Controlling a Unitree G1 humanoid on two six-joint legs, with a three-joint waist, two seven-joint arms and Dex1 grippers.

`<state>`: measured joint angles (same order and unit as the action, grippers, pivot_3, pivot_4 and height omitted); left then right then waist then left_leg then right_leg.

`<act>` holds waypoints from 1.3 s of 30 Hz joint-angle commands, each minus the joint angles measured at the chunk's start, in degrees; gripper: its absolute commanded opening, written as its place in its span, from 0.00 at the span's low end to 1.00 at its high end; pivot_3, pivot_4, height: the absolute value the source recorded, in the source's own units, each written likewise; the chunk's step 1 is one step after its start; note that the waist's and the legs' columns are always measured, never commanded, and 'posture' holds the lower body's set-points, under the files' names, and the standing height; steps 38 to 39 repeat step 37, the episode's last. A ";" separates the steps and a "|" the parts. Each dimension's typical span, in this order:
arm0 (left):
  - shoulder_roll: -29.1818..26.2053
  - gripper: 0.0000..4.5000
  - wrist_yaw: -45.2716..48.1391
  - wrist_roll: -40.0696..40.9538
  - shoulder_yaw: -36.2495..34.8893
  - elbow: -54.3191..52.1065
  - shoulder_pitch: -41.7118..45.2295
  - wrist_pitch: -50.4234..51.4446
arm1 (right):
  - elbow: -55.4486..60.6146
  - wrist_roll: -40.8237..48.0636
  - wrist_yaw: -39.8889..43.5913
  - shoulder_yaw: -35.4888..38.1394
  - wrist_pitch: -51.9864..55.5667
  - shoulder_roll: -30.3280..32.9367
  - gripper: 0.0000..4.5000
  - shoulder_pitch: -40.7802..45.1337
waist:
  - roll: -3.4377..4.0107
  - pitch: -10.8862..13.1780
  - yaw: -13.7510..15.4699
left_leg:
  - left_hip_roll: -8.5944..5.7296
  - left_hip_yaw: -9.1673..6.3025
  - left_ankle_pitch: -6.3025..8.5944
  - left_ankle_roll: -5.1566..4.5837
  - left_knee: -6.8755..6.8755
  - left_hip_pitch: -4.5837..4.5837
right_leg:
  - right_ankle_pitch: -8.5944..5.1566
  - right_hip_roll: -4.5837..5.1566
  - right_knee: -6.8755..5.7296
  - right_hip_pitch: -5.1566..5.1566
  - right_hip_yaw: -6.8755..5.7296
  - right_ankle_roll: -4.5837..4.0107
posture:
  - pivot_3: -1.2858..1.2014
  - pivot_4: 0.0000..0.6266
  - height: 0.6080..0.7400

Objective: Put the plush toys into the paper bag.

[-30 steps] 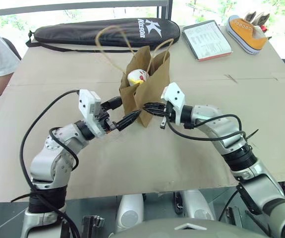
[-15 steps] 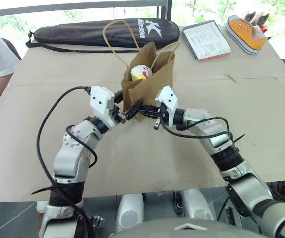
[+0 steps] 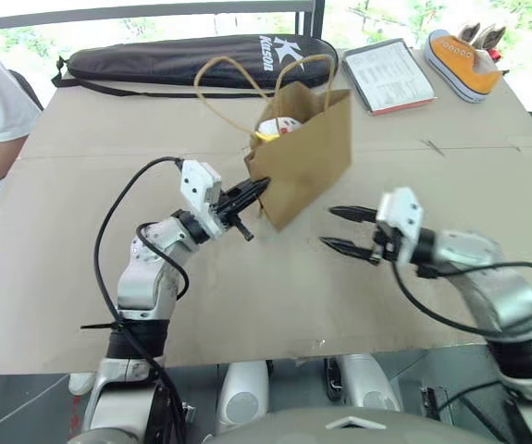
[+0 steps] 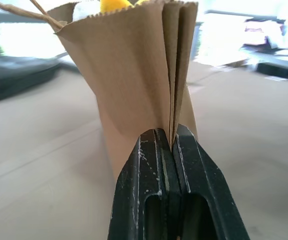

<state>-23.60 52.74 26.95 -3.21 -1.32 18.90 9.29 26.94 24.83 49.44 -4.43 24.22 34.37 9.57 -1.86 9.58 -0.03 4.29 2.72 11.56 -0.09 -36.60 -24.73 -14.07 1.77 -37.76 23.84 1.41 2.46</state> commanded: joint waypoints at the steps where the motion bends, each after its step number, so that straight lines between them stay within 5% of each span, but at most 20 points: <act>1: -4.56 0.00 13.89 5.96 -1.57 2.89 2.52 -0.36 | 8.89 5.32 -0.19 12.26 3.09 5.35 0.93 -6.71 | 0.01 0.00 -0.27 | 0.00 0.00 0.00 0.00 0.00 0.02 | -0.02 -0.01 -0.01 0.00 0.00 -0.03 | 0.52 0.24 1.00; 7: -11.35 0.00 29.79 0.07 -0.46 23.78 11.77 -11.72 | 13.75 8.53 1.53 27.31 3.49 10.23 0.98 -20.49 | 0.02 -0.01 -0.43 | 0.00 -0.09 0.00 -0.01 -0.02 0.11 | -0.10 -0.07 -0.06 -0.05 -0.01 -0.11 | 0.52 0.24 1.00; 13: -9.65 0.00 37.68 -4.27 0.14 39.51 20.32 -26.44 | 13.95 8.04 0.22 30.28 2.43 10.22 0.98 -22.92 | -0.02 -0.03 -0.33 | -0.02 -0.07 0.00 -0.01 -0.27 -0.03 | -0.09 -0.03 0.00 -0.11 0.00 -0.09 | 0.52 0.24 1.00; 16: -8.23 0.23 38.98 -3.42 0.28 39.91 20.64 -24.36 | 12.17 6.29 -1.76 26.92 0.84 9.00 1.00 -19.28 | -0.02 -0.03 -0.41 | -0.03 -0.07 0.00 -0.01 -0.31 -0.02 | -0.09 -0.02 -0.01 -0.13 0.01 -0.10 | 0.52 0.24 1.00; 23: -11.66 0.92 29.07 -2.02 -3.96 27.29 13.59 -13.07 | 10.68 6.90 -2.27 26.08 0.45 8.51 1.00 -17.19 | -0.01 -0.02 -0.93 | 0.01 -0.16 0.01 -0.02 -0.27 -0.02 | 0.00 -0.07 -0.08 -0.11 -0.01 0.06 | 0.52 0.24 1.00; 32: -19.02 0.92 12.15 10.35 -20.25 -14.51 -25.90 15.35 | 4.85 9.34 5.71 37.24 -0.54 12.09 1.00 -25.70 | 0.03 -0.04 -0.82 | 0.02 0.07 0.06 -0.04 -0.09 0.13 | -0.19 0.26 0.04 -0.21 0.05 0.00 | 0.52 0.24 1.00; 39: -17.68 0.92 7.67 12.76 -25.56 -22.30 -37.03 17.95 | -1.57 6.21 11.01 39.65 -3.79 15.52 1.00 -29.28 | 0.03 -0.04 0.13 | 0.00 0.02 0.10 0.05 -0.22 0.18 | -0.34 0.41 0.01 -0.23 -0.18 0.15 | 0.52 0.24 1.00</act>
